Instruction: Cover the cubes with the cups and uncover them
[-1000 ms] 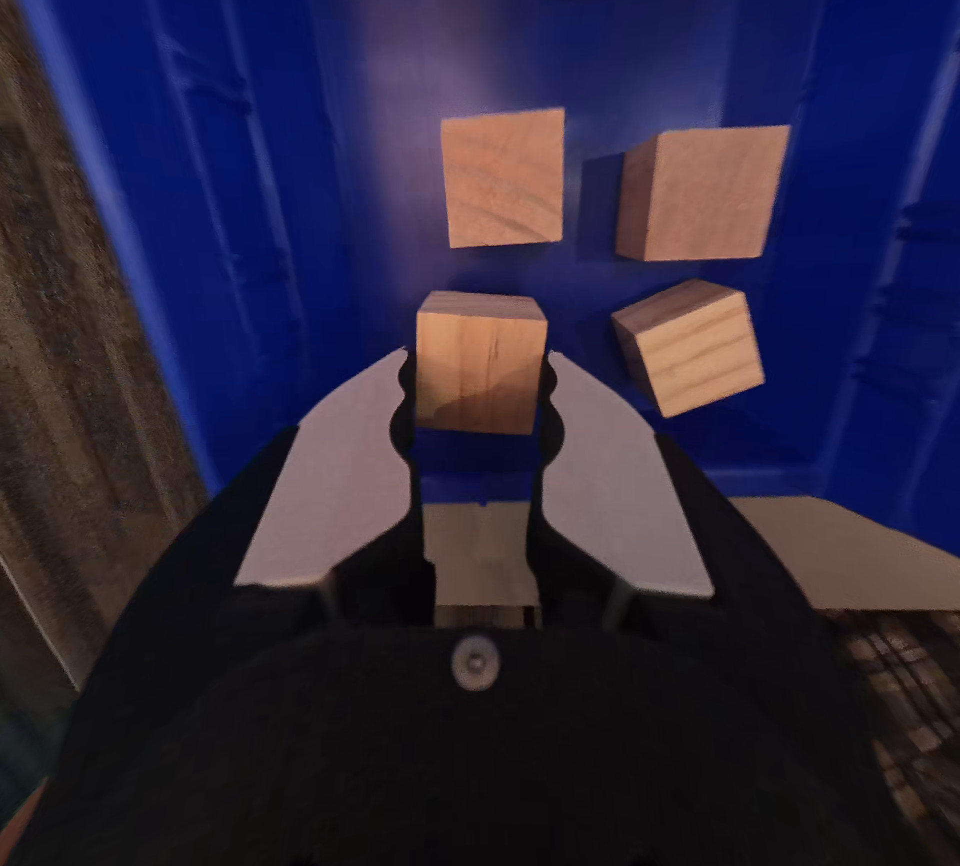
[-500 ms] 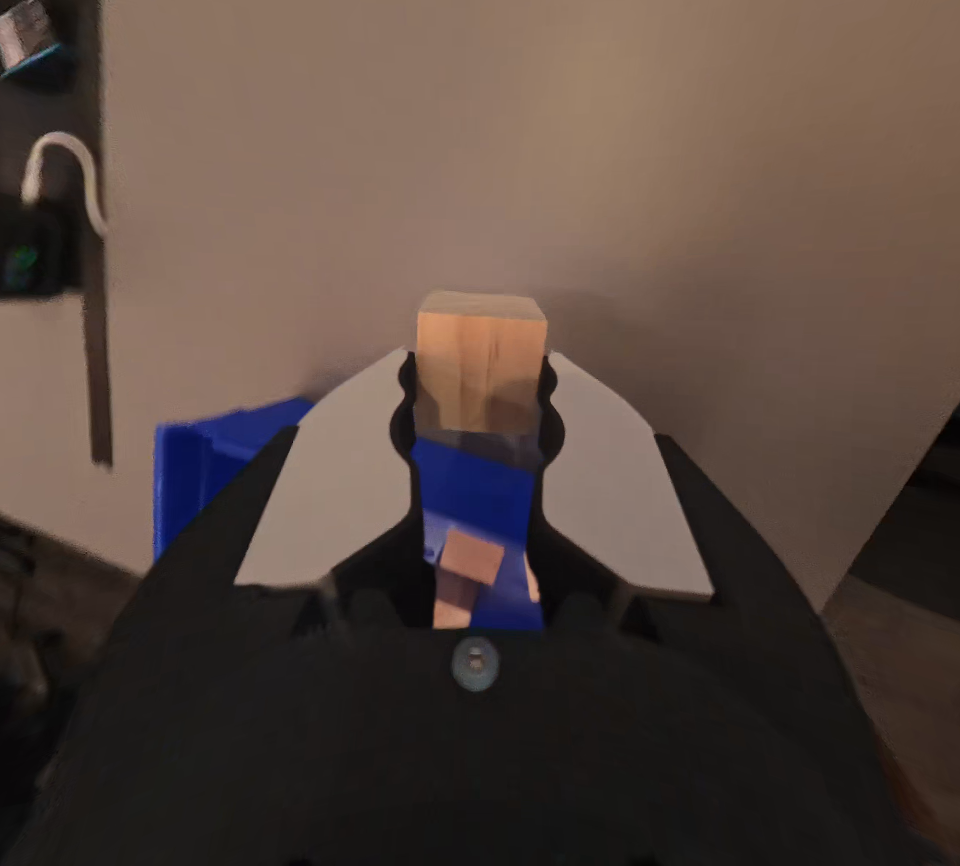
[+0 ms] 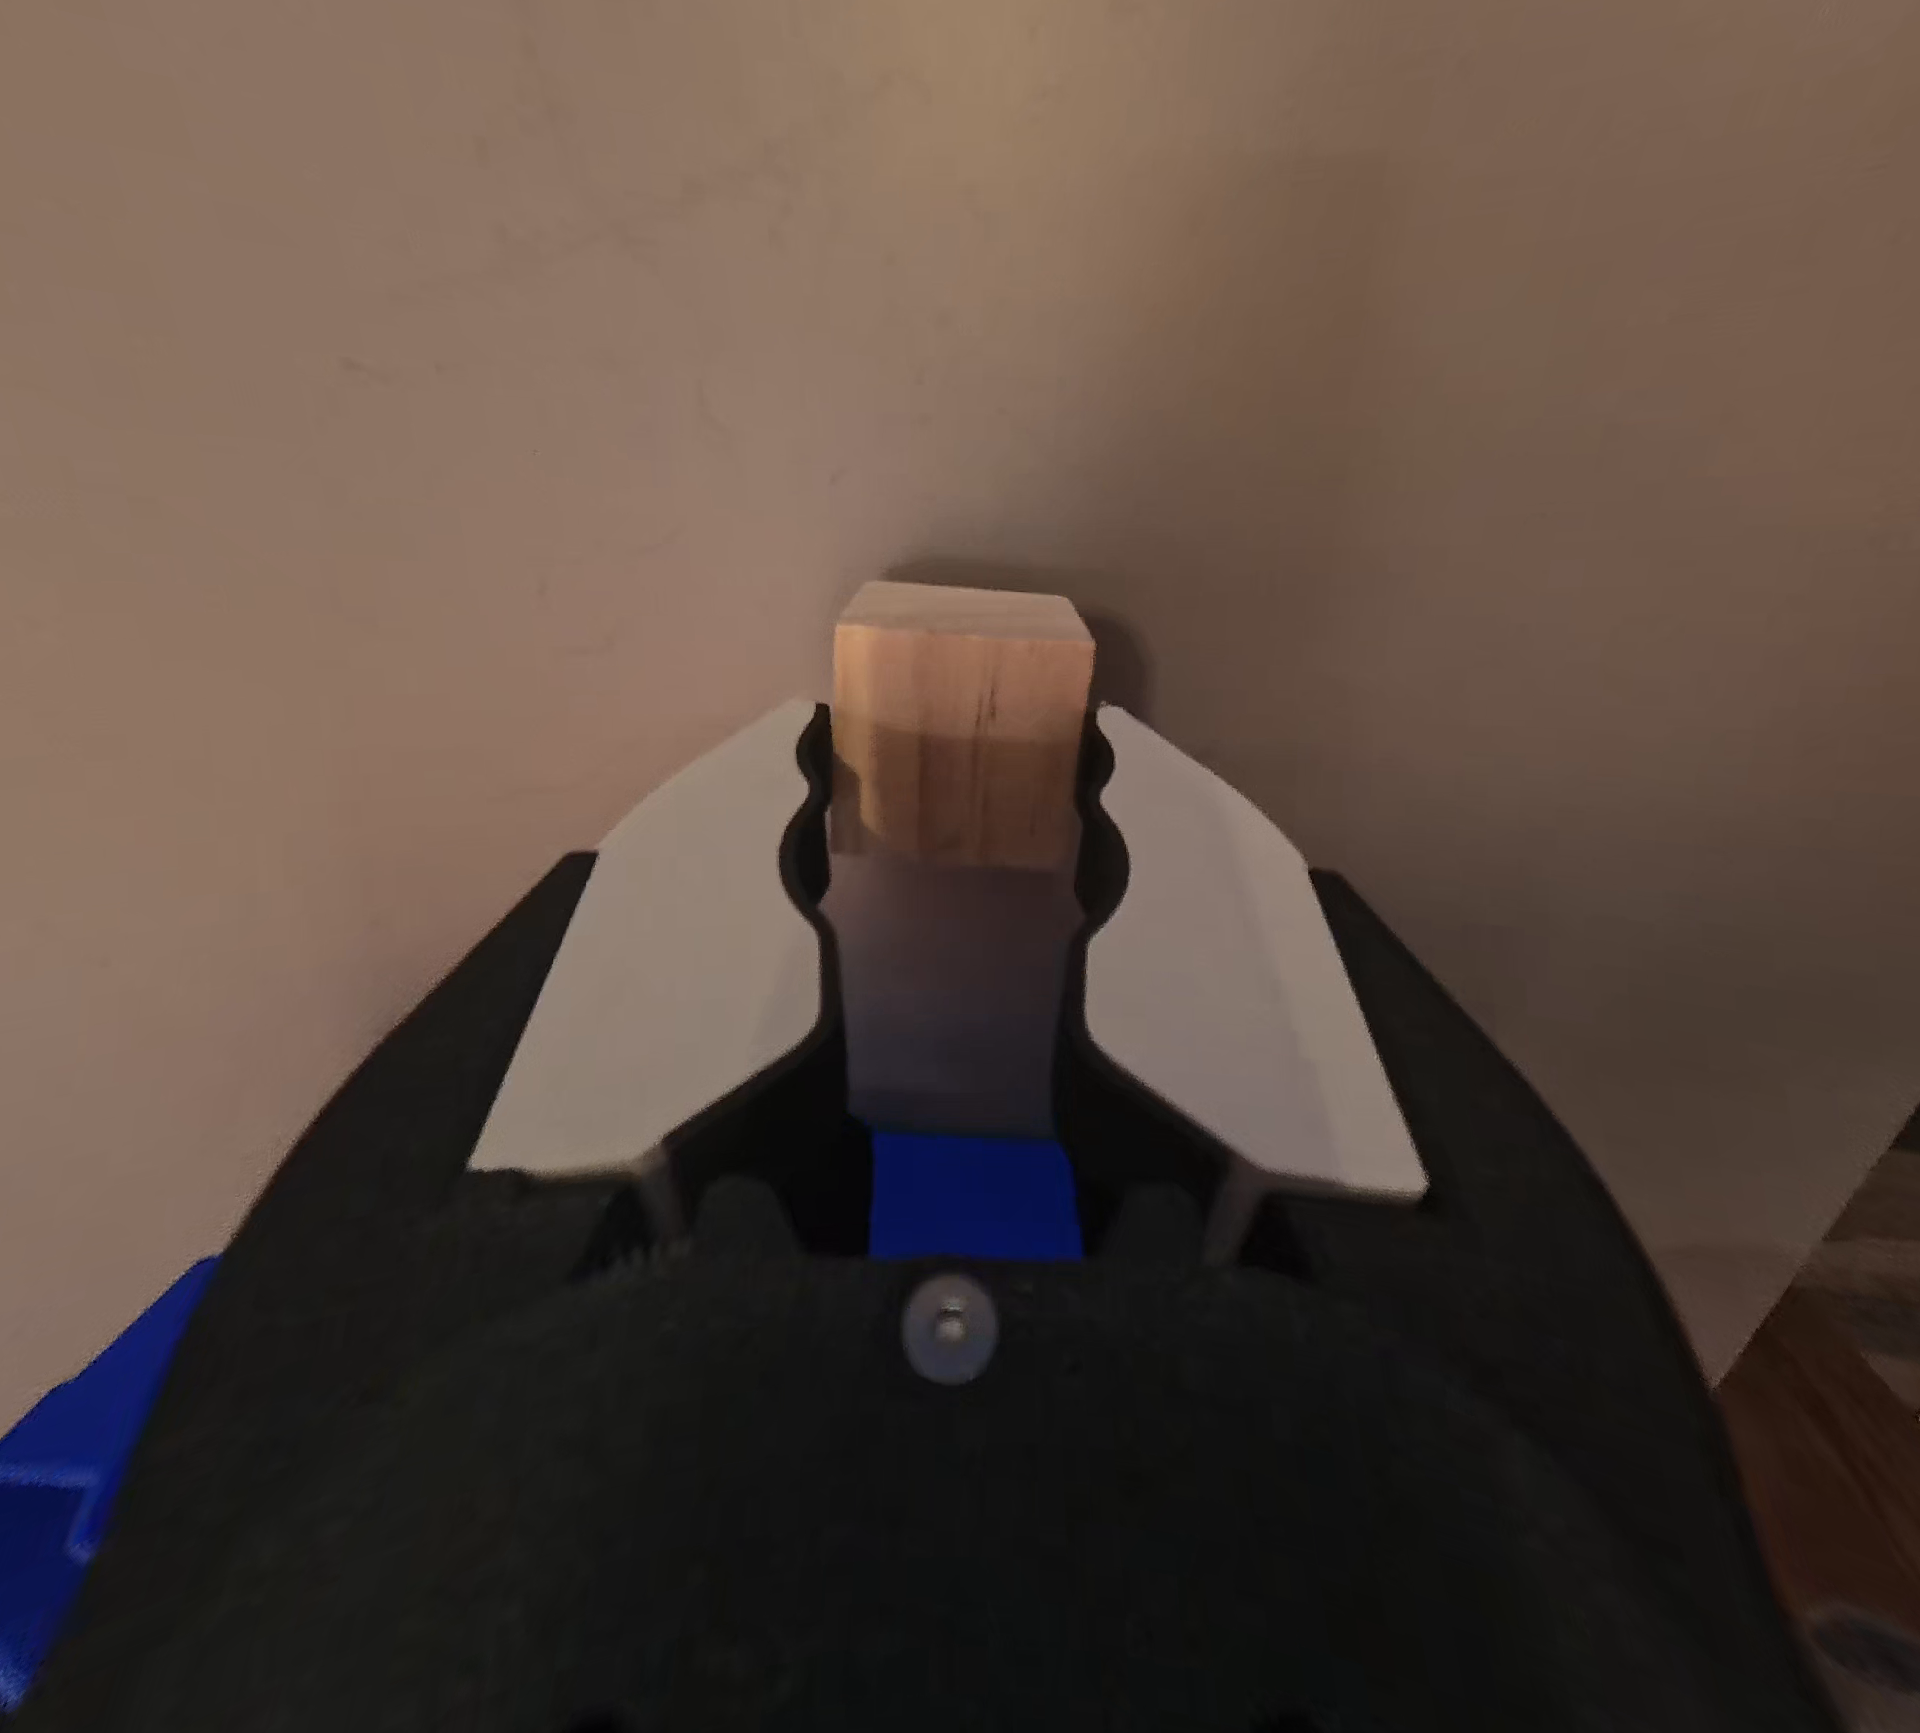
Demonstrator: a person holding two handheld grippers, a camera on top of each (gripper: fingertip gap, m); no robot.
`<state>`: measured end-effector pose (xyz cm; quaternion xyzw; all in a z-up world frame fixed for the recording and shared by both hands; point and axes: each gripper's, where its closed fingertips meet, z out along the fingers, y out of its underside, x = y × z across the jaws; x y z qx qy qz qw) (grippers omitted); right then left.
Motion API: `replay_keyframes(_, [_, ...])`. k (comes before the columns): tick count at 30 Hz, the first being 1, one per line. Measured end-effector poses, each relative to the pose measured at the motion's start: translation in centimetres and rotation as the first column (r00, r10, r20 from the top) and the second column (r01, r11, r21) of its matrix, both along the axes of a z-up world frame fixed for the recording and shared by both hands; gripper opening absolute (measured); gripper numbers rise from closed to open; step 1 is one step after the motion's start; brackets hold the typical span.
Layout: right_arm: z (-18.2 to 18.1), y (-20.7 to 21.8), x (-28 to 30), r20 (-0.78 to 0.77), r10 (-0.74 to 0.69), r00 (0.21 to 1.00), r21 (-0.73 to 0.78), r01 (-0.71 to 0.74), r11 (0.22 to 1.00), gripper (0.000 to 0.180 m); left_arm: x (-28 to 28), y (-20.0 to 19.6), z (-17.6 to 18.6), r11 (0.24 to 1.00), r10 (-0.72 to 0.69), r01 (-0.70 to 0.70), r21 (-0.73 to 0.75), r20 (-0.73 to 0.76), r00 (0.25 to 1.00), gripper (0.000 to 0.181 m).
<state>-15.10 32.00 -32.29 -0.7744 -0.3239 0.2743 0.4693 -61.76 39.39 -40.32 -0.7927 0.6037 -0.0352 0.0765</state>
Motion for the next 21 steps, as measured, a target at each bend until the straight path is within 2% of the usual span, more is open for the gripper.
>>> replay_keyframes(15, [-0.1,-0.2,-0.5,0.008,0.015,1.000,-0.006,-0.015,1.000,0.075,-1.3,0.3,-1.2,0.997,0.060,-0.067,-0.046,-0.131,0.990,0.046])
replay_keyframes(19, [0.3,-0.4,-0.5,-0.001,0.021,1.000,0.002,-0.021,1.000,0.077,-1.7,1.0,-0.5,0.996,0.084,-0.085,0.001,-0.149,0.985,0.071])
replay_keyframes(21, [0.5,-0.6,-0.5,-0.003,0.021,1.000,0.010,-0.021,1.000,0.077,-2.0,1.5,1.7,0.993,0.103,-0.095,0.066,-0.119,0.988,0.080])
